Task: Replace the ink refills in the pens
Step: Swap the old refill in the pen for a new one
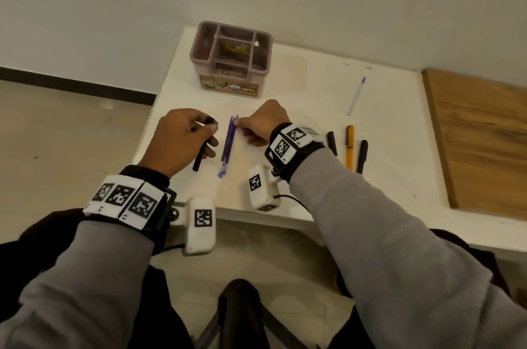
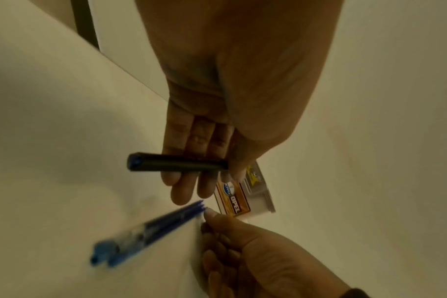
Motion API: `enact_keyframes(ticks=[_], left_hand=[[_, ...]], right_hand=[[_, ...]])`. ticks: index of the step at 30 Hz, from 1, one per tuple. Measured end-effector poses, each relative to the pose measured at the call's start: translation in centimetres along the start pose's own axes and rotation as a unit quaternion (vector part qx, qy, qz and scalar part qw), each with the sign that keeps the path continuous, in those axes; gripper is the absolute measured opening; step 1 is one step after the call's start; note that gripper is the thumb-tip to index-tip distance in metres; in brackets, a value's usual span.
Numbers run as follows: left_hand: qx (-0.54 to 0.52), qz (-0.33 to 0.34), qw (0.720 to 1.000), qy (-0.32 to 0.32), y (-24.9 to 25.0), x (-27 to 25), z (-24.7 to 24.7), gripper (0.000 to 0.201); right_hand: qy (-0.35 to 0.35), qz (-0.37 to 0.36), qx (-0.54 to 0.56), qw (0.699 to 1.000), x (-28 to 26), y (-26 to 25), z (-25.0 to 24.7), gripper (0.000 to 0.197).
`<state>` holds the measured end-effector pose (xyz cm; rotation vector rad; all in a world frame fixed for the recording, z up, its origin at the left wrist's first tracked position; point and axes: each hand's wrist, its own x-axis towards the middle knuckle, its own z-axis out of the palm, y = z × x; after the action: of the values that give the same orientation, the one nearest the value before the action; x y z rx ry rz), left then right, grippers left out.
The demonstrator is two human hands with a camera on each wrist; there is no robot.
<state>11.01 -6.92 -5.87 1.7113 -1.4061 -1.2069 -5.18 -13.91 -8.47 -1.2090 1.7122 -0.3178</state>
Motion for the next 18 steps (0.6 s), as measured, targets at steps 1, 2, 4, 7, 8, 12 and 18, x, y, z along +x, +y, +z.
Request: enact_keyframes(ticks=[1, 2, 4, 7, 8, 12, 18], left_hand=[[0.000, -0.011, 1.000, 0.005, -0.2, 0.1, -0.3, 0.013], [0.000, -0.022, 1.000, 0.004, -0.3, 0.1, -0.5, 0.014], [-0.008, -0.044, 0.999, -0.012, -0.2, 0.2, -0.5, 0.015], [-0.027, -0.050, 0.998, -0.036, 0.5, 0.4, -0.1, 0.016], [-0.026, -0.050, 0.998, -0.037, 0.7, 0.6, 0.0, 0.016], [0.006, -0.059, 0.998, -0.037, 0.7, 1.1, 0.7, 0.015], [0.038, -0.058, 0.996, -0.062, 1.6, 1.2, 1.9, 0.013]], right_hand=[[0.003, 0.000, -0.009, 1.000, 0.1, -0.3, 0.3, 0.029], [0.005, 0.000, -0.018, 1.000, 0.1, -0.5, 0.5, 0.031], [0.008, 0.006, -0.026, 1.000, 0.2, -0.9, 0.6, 0.031], [0.010, 0.024, -0.014, 1.000, 0.3, -1.1, 0.3, 0.027], [0.010, 0.029, -0.017, 0.999, 0.3, -1.1, 0.2, 0.025], [0.001, 0.048, -0.029, 0.998, 0.3, -1.1, -0.5, 0.021], [0.009, 0.034, -0.087, 0.996, 0.1, -1.8, -1.0, 0.030]])
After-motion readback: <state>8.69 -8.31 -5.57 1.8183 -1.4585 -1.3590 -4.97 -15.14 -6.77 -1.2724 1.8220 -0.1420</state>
